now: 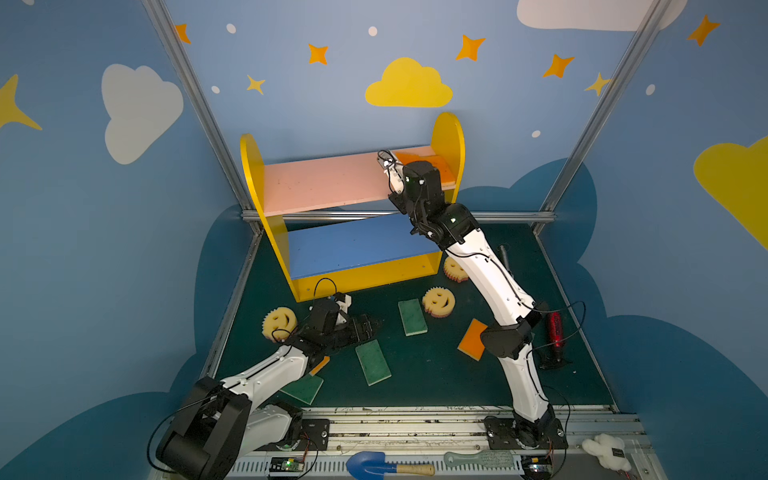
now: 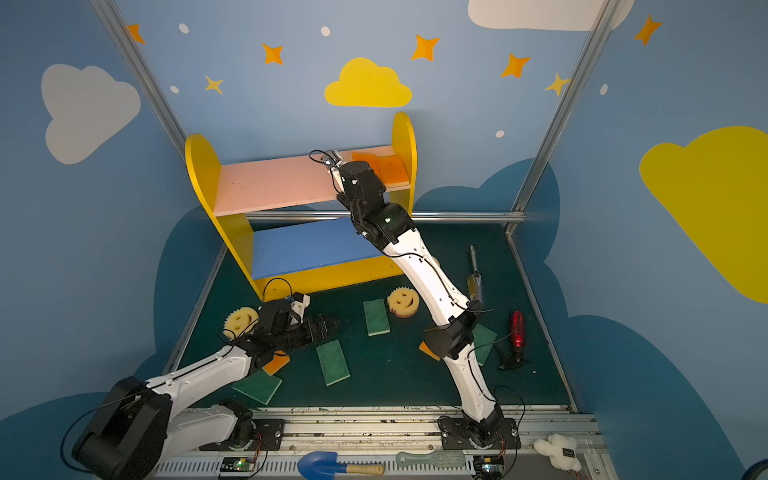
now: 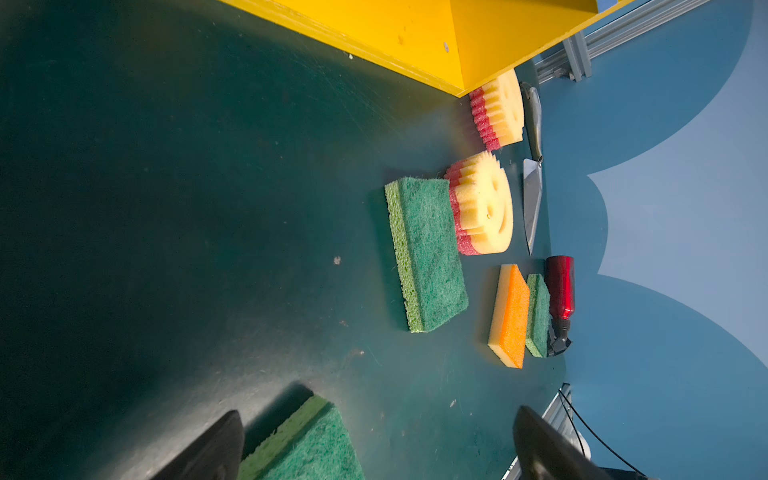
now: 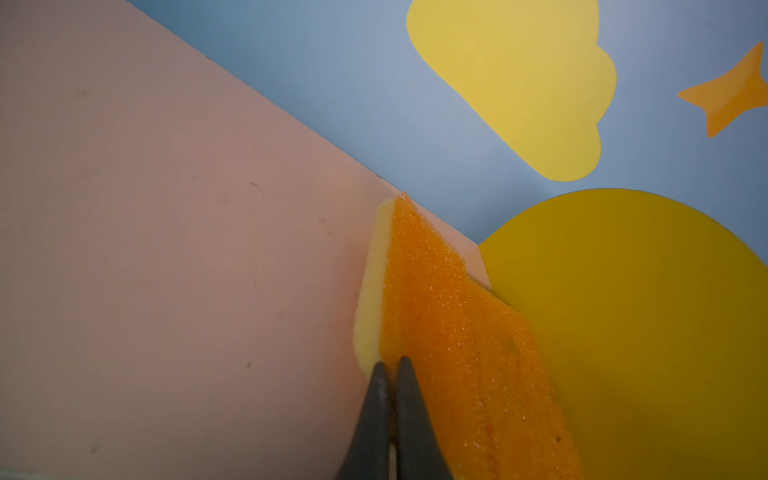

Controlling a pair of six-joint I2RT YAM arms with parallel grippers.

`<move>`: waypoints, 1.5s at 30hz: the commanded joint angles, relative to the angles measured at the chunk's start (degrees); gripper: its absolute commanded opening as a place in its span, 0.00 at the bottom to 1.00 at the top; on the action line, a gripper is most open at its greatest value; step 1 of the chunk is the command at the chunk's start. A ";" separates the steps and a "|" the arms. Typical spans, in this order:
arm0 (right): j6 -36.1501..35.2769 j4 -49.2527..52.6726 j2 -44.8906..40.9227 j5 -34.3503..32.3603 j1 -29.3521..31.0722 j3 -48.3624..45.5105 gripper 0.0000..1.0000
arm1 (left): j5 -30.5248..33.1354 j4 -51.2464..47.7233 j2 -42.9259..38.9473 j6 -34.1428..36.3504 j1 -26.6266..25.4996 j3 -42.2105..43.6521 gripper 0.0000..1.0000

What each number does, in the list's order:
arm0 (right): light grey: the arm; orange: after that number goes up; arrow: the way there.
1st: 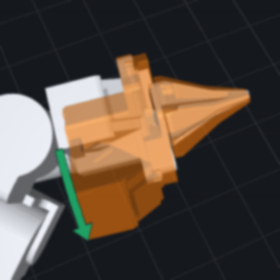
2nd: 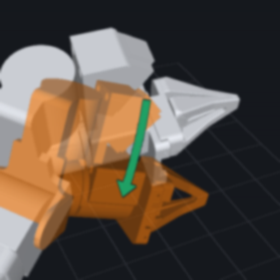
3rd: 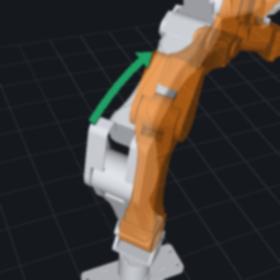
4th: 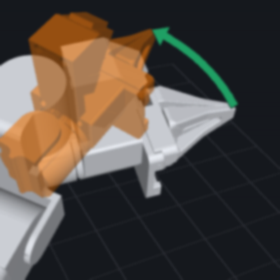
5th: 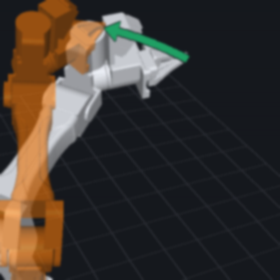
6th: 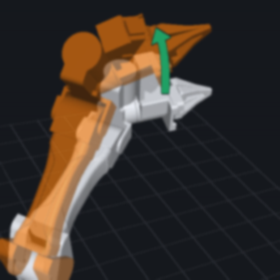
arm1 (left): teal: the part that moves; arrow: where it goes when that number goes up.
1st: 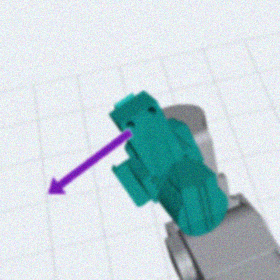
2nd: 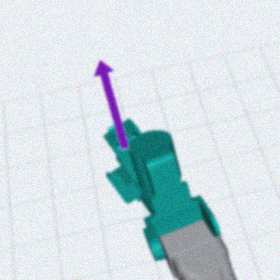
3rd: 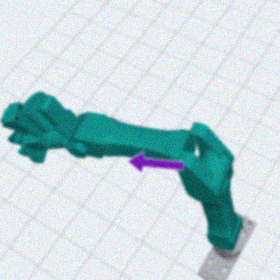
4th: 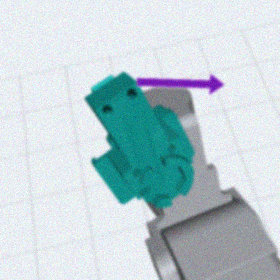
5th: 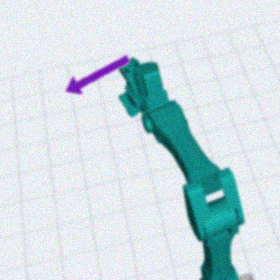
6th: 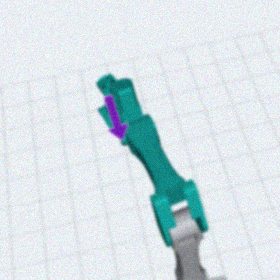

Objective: Place and organize the cleaning sponges onto the shelf

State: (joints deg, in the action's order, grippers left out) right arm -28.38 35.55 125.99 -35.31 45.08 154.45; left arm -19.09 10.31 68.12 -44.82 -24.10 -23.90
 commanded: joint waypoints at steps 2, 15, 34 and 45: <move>-0.60 0.06 0.40 -0.46 -0.48 1.23 0.00 | -0.66 0.37 0.40 0.65 0.17 -1.10 1.00; -3.58 -3.74 -2.65 -1.47 1.49 -5.04 0.42 | -0.84 0.77 0.39 0.52 0.14 -0.77 0.99; 1.66 -0.11 -10.01 5.38 3.26 -10.08 0.82 | 0.36 -3.07 -3.91 1.61 0.13 -1.47 0.99; 8.87 3.02 -18.29 10.74 2.87 -15.50 0.85 | 1.16 -9.58 -7.01 4.36 -1.22 -5.97 0.99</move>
State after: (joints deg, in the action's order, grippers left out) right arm -23.68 37.82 113.14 -26.65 48.10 141.36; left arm -18.76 4.03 62.04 -42.81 -24.53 -27.49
